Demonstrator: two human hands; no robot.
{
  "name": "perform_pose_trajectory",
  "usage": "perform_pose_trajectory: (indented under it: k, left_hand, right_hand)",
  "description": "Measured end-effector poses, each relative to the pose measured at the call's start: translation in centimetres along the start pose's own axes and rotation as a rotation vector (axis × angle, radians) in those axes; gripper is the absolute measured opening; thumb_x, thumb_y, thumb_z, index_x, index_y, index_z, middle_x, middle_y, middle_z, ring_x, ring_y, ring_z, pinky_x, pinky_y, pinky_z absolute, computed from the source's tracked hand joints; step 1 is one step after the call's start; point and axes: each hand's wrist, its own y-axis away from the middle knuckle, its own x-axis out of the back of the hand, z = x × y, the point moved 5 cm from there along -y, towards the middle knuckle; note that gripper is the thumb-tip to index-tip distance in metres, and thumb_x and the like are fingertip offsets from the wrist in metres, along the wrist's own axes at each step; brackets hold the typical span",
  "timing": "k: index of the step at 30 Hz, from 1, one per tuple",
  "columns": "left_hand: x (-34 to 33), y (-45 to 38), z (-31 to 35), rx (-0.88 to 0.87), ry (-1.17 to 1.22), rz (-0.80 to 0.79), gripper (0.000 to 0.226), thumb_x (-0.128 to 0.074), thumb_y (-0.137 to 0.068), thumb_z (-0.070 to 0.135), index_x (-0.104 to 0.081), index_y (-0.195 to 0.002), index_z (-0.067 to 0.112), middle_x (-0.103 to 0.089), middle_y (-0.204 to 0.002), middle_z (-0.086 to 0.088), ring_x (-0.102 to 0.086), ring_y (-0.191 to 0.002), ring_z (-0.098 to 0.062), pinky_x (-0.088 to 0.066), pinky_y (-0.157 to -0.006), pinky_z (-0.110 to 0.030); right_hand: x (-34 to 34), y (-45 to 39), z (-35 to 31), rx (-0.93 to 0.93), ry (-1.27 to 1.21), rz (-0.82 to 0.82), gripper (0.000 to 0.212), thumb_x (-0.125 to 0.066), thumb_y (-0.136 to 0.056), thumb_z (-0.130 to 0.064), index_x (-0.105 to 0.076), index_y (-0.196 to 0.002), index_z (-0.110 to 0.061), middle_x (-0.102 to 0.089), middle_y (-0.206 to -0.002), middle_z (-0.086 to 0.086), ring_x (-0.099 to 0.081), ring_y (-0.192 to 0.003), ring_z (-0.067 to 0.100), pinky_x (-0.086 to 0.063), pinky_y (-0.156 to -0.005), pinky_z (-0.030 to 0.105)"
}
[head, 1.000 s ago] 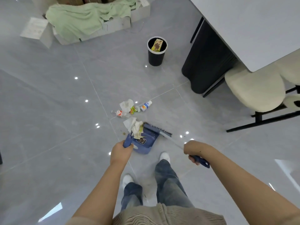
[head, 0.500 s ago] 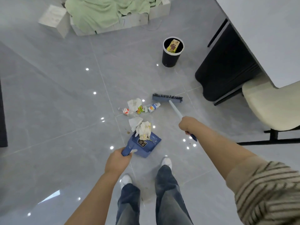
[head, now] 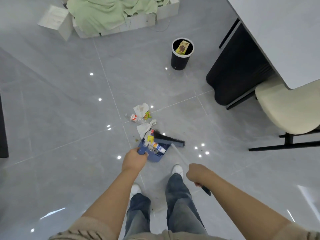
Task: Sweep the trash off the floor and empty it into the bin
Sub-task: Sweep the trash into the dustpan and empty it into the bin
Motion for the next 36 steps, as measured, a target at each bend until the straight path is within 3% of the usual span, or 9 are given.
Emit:
perform_pose_trajectory:
  k: [3,9,12,18,21,23,28,32,36]
  left_hand:
    - [0.3,0.1,-0.2,-0.004,-0.012,0.001,0.015,-0.058,-0.082,0.013,-0.057,-0.069,0.020,-0.059,-0.073,-0.009,-0.054,-0.070,-0.027,-0.037,-0.057,-0.026]
    - [0.5,1.0,-1.9,-0.024,-0.003,-0.029,0.008,-0.062,-0.083,0.017,-0.061,-0.075,0.016,-0.058,-0.067,-0.006,-0.053,-0.067,-0.025,-0.037,-0.055,-0.025]
    - [0.7,1.8,-3.7,-0.028,-0.042,-0.053,0.012,-0.062,-0.082,0.020,-0.065,-0.078,0.010,-0.059,-0.065,-0.005,-0.053,-0.065,-0.023,-0.039,-0.059,-0.026]
    - [0.4,3.6,-6.4,-0.021,-0.104,-0.051,0.016,-0.061,-0.082,0.019,-0.060,-0.067,0.014,-0.053,-0.058,0.000,-0.045,-0.059,-0.019,-0.038,-0.057,-0.025]
    - [-0.1,3.9,-6.2,-0.015,-0.094,-0.056,0.018,-0.060,-0.083,0.018,-0.059,-0.066,0.016,-0.054,-0.058,0.001,-0.049,-0.060,-0.018,-0.038,-0.057,-0.025]
    - [0.0,3.9,-5.7,-0.022,-0.093,-0.051,0.024,-0.060,-0.083,0.016,-0.055,-0.061,0.021,-0.053,-0.057,0.002,-0.048,-0.059,-0.017,-0.037,-0.057,-0.025]
    - [0.8,3.4,-4.9,-0.024,-0.099,-0.047,0.021,-0.061,-0.082,0.016,-0.057,-0.064,0.025,-0.061,-0.068,-0.006,-0.058,-0.068,-0.024,-0.040,-0.061,-0.025]
    - [1.6,4.1,-5.6,-0.033,-0.084,-0.017,0.015,-0.061,-0.084,0.017,-0.059,-0.069,0.021,-0.062,-0.069,-0.008,-0.057,-0.068,-0.025,-0.040,-0.059,-0.026]
    - [2.8,5.2,-7.5,0.008,0.019,0.091,0.025,-0.063,-0.085,0.018,-0.053,-0.062,0.020,-0.052,-0.055,-0.001,-0.047,-0.054,-0.017,-0.036,-0.053,-0.026]
  right_hand:
    - [0.7,1.3,1.8,0.009,-0.121,-0.015,0.025,-0.031,-0.093,-0.004,-0.051,-0.077,-0.001,-0.059,-0.067,0.011,-0.045,-0.046,0.019,-0.038,-0.042,0.021]
    - [3.4,2.1,6.6,-0.076,-0.562,0.084,0.025,-0.035,-0.094,-0.011,-0.051,-0.107,0.004,-0.049,-0.057,0.013,-0.044,-0.048,0.024,-0.038,-0.047,0.027]
    - [5.1,0.9,7.5,-0.079,-0.529,0.142,0.031,-0.033,-0.094,-0.009,-0.048,-0.116,0.007,-0.050,-0.056,0.013,-0.045,-0.047,0.024,-0.041,-0.049,0.028]
    - [3.2,-1.8,6.2,-0.061,-0.268,0.154,0.032,-0.034,-0.089,-0.004,-0.053,-0.114,0.004,-0.056,-0.063,0.011,-0.053,-0.057,0.024,-0.042,-0.050,0.025]
    - [-0.2,-2.1,4.5,-0.020,-0.164,0.062,0.031,-0.035,-0.092,-0.008,-0.055,-0.115,0.001,-0.068,-0.096,0.017,-0.049,-0.057,0.018,-0.043,-0.059,0.025]
    - [-2.6,-1.6,3.9,0.008,-0.126,0.018,0.040,-0.037,-0.092,-0.009,-0.048,-0.128,0.002,-0.066,-0.110,0.021,-0.048,-0.057,0.018,-0.044,-0.065,0.026]
    - [-3.7,1.1,4.7,0.029,-0.231,-0.055,0.047,-0.037,-0.088,-0.002,-0.043,-0.134,0.008,-0.053,-0.071,0.015,-0.047,-0.054,0.022,-0.045,-0.056,0.027]
    - [-0.6,3.1,6.0,0.028,-0.334,-0.022,0.043,-0.037,-0.092,-0.008,-0.047,-0.131,0.008,-0.052,-0.064,0.015,-0.048,-0.054,0.024,-0.043,-0.050,0.027]
    - [2.3,3.0,4.5,0.052,-0.334,0.043,0.042,-0.034,-0.090,-0.003,-0.045,-0.129,0.006,-0.053,-0.064,0.016,-0.052,-0.062,0.030,-0.045,-0.055,0.031]
